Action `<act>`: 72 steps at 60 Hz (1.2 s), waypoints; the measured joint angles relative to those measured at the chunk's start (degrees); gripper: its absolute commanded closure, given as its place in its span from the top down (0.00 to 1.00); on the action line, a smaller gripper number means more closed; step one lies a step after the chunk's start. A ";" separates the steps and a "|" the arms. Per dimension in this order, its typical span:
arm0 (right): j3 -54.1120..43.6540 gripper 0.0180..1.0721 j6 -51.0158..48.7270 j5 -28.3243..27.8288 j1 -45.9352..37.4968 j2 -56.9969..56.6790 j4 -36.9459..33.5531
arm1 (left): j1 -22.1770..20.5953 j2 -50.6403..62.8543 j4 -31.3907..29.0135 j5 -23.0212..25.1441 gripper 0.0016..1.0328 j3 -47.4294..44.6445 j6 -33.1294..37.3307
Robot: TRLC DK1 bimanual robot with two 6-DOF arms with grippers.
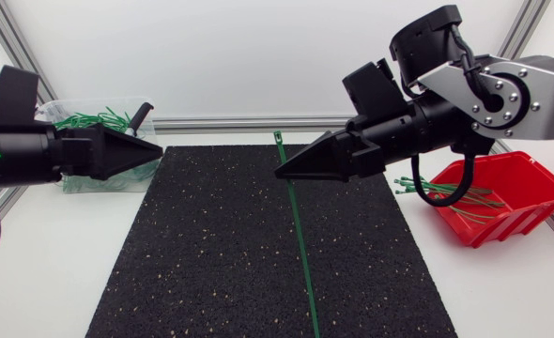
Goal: Take a green cable tie from the red box, thread the tail through the head to close it, then place it in the transparent bin on the left.
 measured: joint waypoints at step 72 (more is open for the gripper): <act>-7.10 0.06 19.02 -6.51 1.22 1.42 23.65 | -19.04 16.55 32.22 19.19 0.83 -0.79 -6.58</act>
